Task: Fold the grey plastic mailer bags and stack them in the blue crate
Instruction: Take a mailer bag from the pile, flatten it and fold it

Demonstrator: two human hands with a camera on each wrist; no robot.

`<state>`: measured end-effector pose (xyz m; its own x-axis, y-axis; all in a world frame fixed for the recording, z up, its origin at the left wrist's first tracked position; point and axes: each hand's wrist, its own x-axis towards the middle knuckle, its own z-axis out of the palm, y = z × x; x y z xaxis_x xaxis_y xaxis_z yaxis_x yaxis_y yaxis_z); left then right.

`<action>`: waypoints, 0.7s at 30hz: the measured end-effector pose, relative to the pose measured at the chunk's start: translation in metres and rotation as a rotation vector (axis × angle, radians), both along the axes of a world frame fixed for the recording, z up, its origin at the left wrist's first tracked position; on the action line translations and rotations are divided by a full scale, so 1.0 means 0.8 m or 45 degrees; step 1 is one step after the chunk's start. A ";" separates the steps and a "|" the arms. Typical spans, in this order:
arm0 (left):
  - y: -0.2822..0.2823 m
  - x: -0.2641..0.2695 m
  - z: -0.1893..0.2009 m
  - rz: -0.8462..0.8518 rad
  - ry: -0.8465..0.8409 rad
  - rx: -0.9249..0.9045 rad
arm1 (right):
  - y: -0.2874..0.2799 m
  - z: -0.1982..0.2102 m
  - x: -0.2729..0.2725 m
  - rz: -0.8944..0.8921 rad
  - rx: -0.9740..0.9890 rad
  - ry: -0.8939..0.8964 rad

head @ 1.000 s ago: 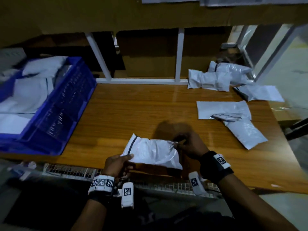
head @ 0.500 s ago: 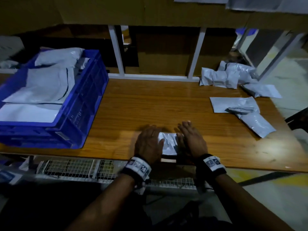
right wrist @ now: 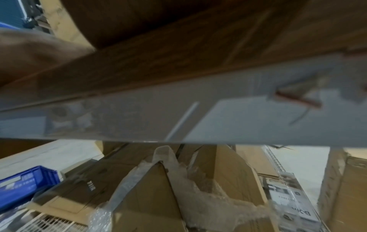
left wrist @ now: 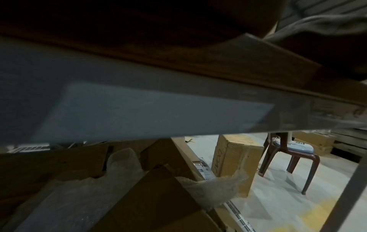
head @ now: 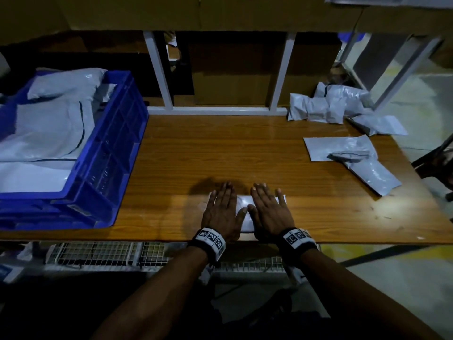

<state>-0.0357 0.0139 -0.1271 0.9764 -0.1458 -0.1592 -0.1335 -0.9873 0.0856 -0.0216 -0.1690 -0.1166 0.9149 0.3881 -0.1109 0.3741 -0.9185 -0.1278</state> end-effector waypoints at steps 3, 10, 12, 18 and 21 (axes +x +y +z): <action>-0.001 -0.001 0.002 -0.001 0.004 0.026 | 0.001 -0.001 0.000 0.010 0.010 -0.011; -0.003 -0.001 -0.001 0.020 0.008 0.043 | 0.003 -0.001 0.001 0.009 -0.022 -0.013; -0.004 0.001 0.000 0.026 0.012 0.047 | 0.004 0.000 0.001 0.002 -0.016 -0.018; -0.003 -0.001 0.000 0.026 -0.019 0.029 | 0.003 -0.003 0.002 -0.001 -0.034 0.018; -0.004 0.000 0.000 0.036 -0.010 0.022 | 0.003 -0.005 0.004 -0.004 -0.039 0.055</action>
<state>-0.0361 0.0108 -0.1268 0.9813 -0.1155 -0.1540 -0.1062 -0.9921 0.0674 -0.0185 -0.1668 -0.1204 0.9103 0.3809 -0.1620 0.3658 -0.9235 -0.1160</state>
